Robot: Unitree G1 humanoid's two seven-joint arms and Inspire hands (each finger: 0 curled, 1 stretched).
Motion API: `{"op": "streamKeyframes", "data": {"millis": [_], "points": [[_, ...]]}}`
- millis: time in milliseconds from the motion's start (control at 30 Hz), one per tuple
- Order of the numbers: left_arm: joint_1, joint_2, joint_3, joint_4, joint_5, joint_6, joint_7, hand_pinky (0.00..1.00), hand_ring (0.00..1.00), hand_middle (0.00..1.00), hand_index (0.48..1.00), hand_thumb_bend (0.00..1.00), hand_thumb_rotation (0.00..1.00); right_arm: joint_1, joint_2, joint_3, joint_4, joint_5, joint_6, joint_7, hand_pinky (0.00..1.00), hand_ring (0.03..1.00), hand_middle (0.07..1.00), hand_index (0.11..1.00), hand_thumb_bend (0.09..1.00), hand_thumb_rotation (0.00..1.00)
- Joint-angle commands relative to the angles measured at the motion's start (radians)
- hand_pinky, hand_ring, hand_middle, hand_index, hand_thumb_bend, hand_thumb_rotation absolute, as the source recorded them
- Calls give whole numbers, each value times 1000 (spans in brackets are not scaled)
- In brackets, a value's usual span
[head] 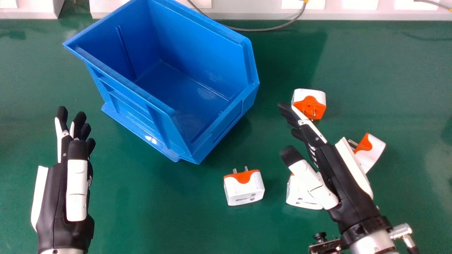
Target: Pick all objects and put in blue box
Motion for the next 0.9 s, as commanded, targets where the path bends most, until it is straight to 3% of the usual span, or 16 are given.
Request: {"op": "streamKeyframes", "data": {"millis": [0, 133, 233, 633, 867], "points": [[-1, -2, 5, -17, -9, -1, 5, 1000, 1000, 1000, 1000, 851, 1000, -7, -3, -10, -36, 3, -7, -4, 926, 943, 926, 909, 554, 1000], [2, -5, 5, -15, -10, -4, 8, 1000, 1000, 1000, 1000, 857, 1000, -4, -1, -9, -40, 11, 2, 1, 939, 948, 929, 913, 565, 1000], [2, -5, 4, -14, -22, -6, 1, 1000, 1000, 1000, 1000, 854, 1000, 1, -2, -13, -50, 13, 11, -1, 937, 946, 928, 914, 559, 1000], [-2, -3, 3, -13, -15, -1, 5, 1000, 1000, 1000, 1000, 851, 1000, 20, -4, -32, -54, -1, -11, -23, 917, 938, 927, 910, 531, 1000], [4, -7, 1, -28, -11, 5, 14, 1000, 1000, 1000, 1000, 856, 1000, 29, 2, -51, -74, -34, -54, -65, 925, 945, 935, 925, 540, 1000]]}}
